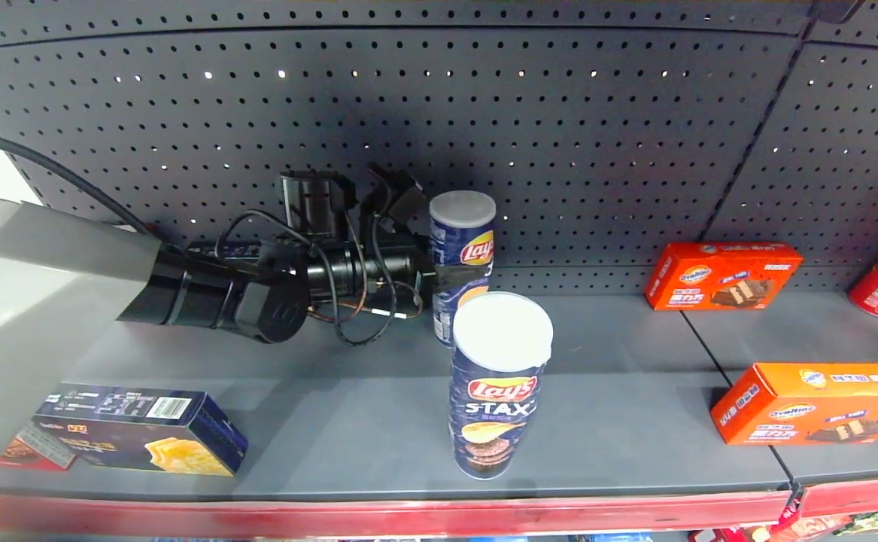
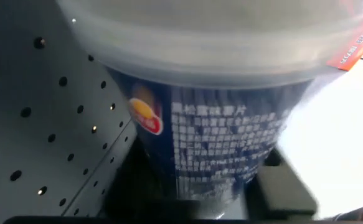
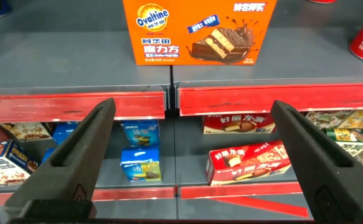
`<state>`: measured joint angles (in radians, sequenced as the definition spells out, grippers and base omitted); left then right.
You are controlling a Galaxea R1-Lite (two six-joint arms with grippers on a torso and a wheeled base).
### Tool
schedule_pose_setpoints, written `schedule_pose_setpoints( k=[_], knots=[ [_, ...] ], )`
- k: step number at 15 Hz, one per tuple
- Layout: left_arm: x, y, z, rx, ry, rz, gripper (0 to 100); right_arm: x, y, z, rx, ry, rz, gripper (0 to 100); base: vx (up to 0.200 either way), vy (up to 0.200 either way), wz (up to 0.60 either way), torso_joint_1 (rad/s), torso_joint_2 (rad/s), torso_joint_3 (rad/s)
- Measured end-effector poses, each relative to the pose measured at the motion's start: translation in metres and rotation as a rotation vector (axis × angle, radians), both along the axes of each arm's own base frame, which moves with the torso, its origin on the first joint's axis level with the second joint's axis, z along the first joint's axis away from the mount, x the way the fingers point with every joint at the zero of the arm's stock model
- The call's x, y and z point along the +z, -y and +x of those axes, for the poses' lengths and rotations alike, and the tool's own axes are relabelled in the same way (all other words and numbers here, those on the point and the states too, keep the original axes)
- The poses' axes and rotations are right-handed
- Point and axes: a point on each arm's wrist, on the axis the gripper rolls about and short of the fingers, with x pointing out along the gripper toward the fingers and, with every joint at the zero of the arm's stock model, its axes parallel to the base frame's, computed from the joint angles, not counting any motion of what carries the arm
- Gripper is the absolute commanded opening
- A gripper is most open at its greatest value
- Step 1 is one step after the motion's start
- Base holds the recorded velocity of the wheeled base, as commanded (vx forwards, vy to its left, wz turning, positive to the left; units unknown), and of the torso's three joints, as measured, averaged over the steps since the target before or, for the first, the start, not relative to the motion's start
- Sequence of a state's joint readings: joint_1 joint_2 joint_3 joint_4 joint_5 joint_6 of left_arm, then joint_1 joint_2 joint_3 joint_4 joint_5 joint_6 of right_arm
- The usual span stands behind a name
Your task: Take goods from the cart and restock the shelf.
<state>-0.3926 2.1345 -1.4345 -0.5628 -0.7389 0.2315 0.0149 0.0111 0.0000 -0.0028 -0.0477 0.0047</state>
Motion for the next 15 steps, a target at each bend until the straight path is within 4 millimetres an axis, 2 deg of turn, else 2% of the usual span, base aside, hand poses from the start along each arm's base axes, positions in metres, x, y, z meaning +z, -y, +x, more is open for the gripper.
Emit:
schedule_pose_setpoints(
  k=[4, 7, 10, 15],
  knots=[
    [-0.006, 0.000, -0.002, 0.002, -0.018, 0.010, 100, 0.000, 0.000, 0.000, 0.000, 0.000, 0.000, 100, 0.000, 0.000, 0.00, 0.000, 0.00, 0.000],
    [-0.008, -0.011, -0.013, 0.042, -0.063, 0.034, 100, 0.000, 0.000, 0.000, 0.000, 0.000, 0.000, 100, 0.000, 0.000, 0.00, 0.000, 0.00, 0.000],
    [-0.004, -0.024, -0.026, 0.181, -0.073, 0.077, 100, 0.000, 0.000, 0.000, 0.000, -0.001, 0.000, 100, 0.000, 0.000, 0.00, 0.000, 0.00, 0.000],
    [0.008, -0.030, -0.038, 0.269, -0.048, 0.106, 100, 0.000, 0.000, 0.000, 0.000, -0.001, 0.000, 100, 0.000, 0.000, 0.00, 0.000, 0.00, 0.000]
  ],
)
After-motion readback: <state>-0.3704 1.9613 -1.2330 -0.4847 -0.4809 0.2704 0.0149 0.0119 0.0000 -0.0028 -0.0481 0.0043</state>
